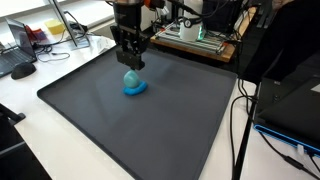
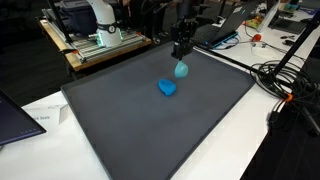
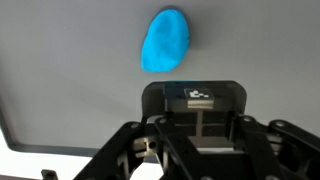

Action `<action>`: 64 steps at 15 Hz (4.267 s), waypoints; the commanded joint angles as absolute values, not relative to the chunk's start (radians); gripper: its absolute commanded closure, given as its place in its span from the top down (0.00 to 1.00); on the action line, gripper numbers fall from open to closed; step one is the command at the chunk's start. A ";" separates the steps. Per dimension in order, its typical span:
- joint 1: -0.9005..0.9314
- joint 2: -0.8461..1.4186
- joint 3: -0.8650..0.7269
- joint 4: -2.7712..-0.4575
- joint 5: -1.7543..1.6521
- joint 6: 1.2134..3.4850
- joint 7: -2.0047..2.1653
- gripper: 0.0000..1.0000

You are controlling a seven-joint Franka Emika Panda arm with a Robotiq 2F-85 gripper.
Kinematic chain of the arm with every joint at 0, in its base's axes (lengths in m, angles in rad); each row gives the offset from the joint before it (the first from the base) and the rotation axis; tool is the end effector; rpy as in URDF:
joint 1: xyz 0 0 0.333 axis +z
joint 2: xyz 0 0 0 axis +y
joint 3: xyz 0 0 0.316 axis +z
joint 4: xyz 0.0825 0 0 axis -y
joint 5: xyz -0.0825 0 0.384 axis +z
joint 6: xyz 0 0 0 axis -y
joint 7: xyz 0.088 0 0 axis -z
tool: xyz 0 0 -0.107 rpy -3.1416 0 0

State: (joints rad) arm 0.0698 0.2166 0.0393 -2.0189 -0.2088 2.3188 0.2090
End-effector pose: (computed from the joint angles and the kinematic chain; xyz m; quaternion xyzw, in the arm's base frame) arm 0.5954 0.0606 0.3530 0.9962 0.0173 0.0531 0.0675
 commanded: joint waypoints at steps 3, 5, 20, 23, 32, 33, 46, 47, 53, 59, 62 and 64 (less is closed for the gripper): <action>0.078 0.216 0.031 -2.017 -0.205 2.317 0.206 0.47; 0.078 0.216 0.031 -2.017 -0.205 2.317 0.206 0.47; 0.208 0.310 0.018 -1.884 -0.493 2.132 0.461 0.22; 0.251 0.358 0.014 -1.826 -0.574 2.066 0.520 0.22; 0.351 0.529 0.015 -1.664 -0.751 1.877 0.622 0.22; 0.360 0.551 0.016 -1.646 -0.766 1.858 0.630 0.22; 0.404 0.694 0.043 -1.546 -0.883 1.752 0.704 0.47; 0.404 0.697 0.044 -1.547 -0.883 1.752 0.704 0.47; 0.402 0.696 0.044 -1.546 -0.883 1.753 0.704 0.47; 0.402 0.696 0.044 -1.547 -0.883 1.753 0.704 0.47; 0.402 0.696 0.044 -1.547 -0.883 1.753 0.704 0.22; 0.378 0.671 0.061 -1.564 -0.854 1.788 0.670 0.22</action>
State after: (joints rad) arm 0.4084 0.6944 0.0341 -1.5510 -0.8746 1.7615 0.6992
